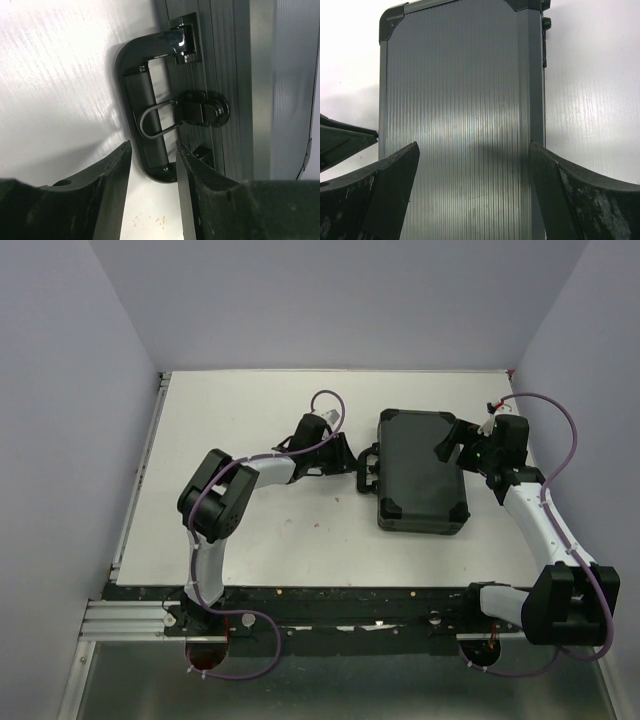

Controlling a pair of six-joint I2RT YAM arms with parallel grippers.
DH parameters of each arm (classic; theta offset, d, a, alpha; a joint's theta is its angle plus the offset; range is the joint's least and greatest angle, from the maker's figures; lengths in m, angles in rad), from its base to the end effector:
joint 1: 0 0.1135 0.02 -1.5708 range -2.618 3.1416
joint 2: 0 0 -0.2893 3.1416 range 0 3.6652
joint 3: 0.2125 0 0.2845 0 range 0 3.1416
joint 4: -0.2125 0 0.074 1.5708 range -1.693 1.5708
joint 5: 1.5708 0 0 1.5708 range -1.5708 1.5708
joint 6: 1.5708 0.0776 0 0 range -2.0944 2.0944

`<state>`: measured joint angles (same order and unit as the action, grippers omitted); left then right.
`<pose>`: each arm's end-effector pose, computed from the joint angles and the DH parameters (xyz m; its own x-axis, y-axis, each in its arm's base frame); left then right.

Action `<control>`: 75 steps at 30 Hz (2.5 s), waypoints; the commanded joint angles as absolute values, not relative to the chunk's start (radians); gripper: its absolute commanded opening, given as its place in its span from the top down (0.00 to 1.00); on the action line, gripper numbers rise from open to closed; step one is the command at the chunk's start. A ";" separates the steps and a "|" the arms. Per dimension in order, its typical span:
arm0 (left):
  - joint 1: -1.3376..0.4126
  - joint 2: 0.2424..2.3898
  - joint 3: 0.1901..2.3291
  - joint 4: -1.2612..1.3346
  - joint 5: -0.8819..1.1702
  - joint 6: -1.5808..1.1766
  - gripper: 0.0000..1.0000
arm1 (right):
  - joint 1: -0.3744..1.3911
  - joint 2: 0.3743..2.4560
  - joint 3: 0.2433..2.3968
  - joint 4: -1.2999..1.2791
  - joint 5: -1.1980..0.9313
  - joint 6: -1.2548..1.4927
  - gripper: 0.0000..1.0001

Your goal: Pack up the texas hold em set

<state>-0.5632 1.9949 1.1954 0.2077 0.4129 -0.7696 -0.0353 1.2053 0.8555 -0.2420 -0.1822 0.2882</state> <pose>0.4030 -0.2913 0.1387 -0.8750 -0.2013 -0.4403 0.2252 0.6358 -0.7383 0.3235 0.0026 0.2609 -0.5674 0.2997 -0.7670 0.0477 0.9418 0.3328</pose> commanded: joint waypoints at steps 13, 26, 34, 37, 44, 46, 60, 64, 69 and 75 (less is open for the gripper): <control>-0.572 2.072 1.310 0.192 0.469 -0.810 0.54 | -0.026 1.184 0.851 -0.259 -0.209 0.287 0.05; -0.589 2.063 1.287 0.164 0.446 -0.954 0.43 | -0.026 1.177 0.848 -0.256 -0.218 0.288 0.05; -0.600 1.936 1.201 0.209 0.368 -0.892 0.40 | 0.033 1.178 0.880 -0.262 -0.183 0.284 0.06; -0.589 1.811 1.148 0.154 0.327 -0.812 0.31 | 0.153 1.212 0.945 -0.288 -0.043 0.272 0.06; -0.477 1.491 0.991 0.002 0.348 -0.762 0.18 | 0.510 1.448 1.135 -0.353 0.374 0.255 0.08; -0.436 1.401 0.950 -0.067 0.371 -0.746 0.17 | 0.583 1.526 1.184 -0.360 0.446 0.256 0.09; -0.241 1.006 0.908 -0.468 0.368 -0.394 0.10 | 0.802 2.083 1.595 -0.554 0.738 0.271 0.27; -0.226 0.983 0.903 -0.466 0.370 -0.387 0.10 | 0.819 2.178 1.669 -0.635 0.798 0.299 0.32; -0.224 0.942 0.890 -0.468 0.351 -0.377 0.10 | 0.828 2.223 1.687 -0.706 0.865 0.327 0.36; -0.221 0.928 0.888 -0.468 0.354 -0.377 0.10 | 0.828 2.241 1.680 -0.726 0.933 0.327 0.41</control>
<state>-0.2283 0.9428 0.8970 -0.4580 0.3740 -0.3992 0.8238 2.2166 1.6558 -0.6617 0.8215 0.2989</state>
